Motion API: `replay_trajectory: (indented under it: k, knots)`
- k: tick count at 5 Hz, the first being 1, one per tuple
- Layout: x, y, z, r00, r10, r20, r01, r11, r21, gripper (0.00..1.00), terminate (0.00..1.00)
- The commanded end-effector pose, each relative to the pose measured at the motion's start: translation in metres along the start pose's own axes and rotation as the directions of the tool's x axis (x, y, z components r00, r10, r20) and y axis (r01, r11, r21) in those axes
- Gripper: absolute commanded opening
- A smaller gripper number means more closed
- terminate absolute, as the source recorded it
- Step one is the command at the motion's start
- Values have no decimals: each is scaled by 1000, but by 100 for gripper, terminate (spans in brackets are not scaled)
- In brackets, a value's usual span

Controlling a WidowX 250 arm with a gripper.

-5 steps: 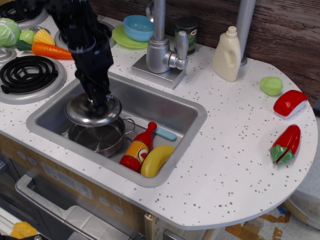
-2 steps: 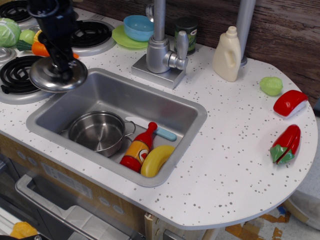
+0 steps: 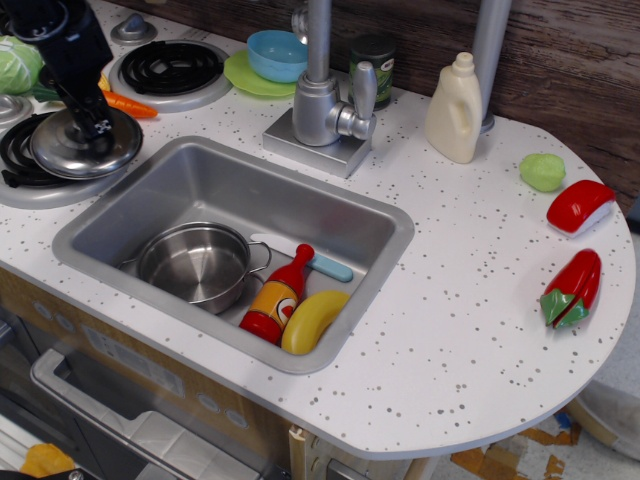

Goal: Take lid off pot or pan

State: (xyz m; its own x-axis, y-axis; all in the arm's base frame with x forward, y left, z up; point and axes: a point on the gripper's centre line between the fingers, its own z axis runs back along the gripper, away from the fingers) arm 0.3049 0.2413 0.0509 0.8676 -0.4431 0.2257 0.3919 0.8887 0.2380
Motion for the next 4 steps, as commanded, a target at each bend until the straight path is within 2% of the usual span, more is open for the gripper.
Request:
replay_trajectory:
  k: [1, 2, 3, 4]
  knots:
    - [-9, 32, 10, 997, -51, 53, 49, 998, 50, 0, 0]
    - [-9, 32, 10, 997, -51, 53, 49, 998, 50, 100, 0]
    - [-9, 32, 10, 997, -51, 53, 49, 998, 50, 100, 0]
    - [-9, 32, 10, 997, -51, 53, 49, 998, 50, 100, 100]
